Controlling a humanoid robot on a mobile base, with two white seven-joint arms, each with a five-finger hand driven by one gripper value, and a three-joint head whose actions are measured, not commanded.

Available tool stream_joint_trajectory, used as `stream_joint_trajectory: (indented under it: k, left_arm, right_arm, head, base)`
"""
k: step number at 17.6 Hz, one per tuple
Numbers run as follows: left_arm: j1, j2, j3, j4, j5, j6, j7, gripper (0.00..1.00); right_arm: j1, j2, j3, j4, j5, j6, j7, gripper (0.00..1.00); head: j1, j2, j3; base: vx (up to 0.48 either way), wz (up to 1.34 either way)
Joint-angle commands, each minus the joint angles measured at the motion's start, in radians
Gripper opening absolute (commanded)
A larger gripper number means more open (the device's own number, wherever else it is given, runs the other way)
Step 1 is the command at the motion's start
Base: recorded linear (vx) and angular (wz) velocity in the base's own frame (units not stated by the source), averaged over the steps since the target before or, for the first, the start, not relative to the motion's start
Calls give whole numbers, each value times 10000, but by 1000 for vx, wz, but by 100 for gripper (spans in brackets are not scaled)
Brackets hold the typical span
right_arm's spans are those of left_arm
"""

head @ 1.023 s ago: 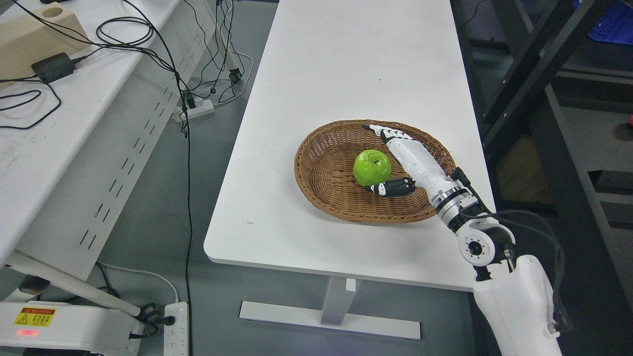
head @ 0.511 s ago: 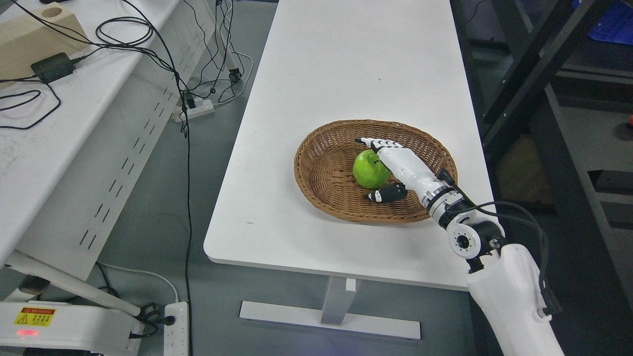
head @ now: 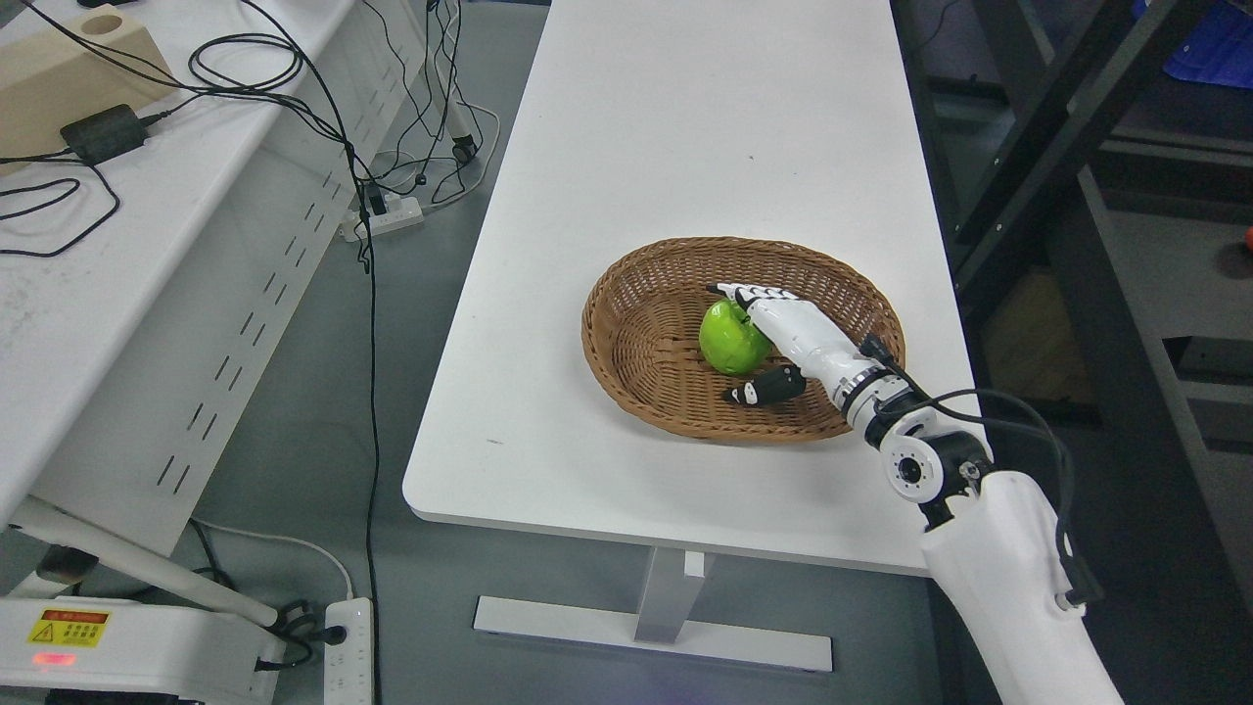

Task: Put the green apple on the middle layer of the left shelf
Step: 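Close the right hand around the green apple in the basket, then lift the green apple out of the basket with the right hand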

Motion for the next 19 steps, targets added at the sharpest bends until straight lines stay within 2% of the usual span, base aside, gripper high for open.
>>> stream_joint_trajectory:
  k: [1,3,5,10,11,14,16,19]
  left_arm:
    - [0,175,3,13,0,-4,2,100]
    - [0,175,3,13,0,-4,2,100]
    - [0,175,3,-3,0,-4,2,100]
    - [0,175,3,-3,0,-4,2,100]
    - [0,175,3,-3,0,-4,2,100]
    - [0,175,3,-3,0,-4,2,100]
    - [0,175,3,13,0,-4,2,100]
    - [0,175,-27,13,0,-4,2,100]
  right_arm:
    - [-90,-6,73,523,5,9,-64,80]
    - [-105,9,42,523,-41,-6,-64,66]
    - [-90,-6,-110,507,-87,-67,-49,37]
    - [2,-83,-477,416,-179,-144,-156,13]
    - [63,-83,-783,324,-240,-312,-156,2]
    - [583,-114,-1688,-730,-241,-558,-233,0]
    - [1044,23,-2470,-1484,-241,-940,-857,0]
    - [1688,285,-3240,-1824,-256,-1203,-4120,0]
  head:
    - [0,0,0]
    - [0,0,0]
    - [0,0,0]
    - [0,0,0]
    - [0,0,0]
    - [0,0,0]
    - [0,0,0]
    - [0,0,0]
  base:
    - [0,0]
    - [0,0]
    - [0,0]
    - [0,0]
    - [0,0]
    - [0,0]
    - [0,0]
    - [0,0]
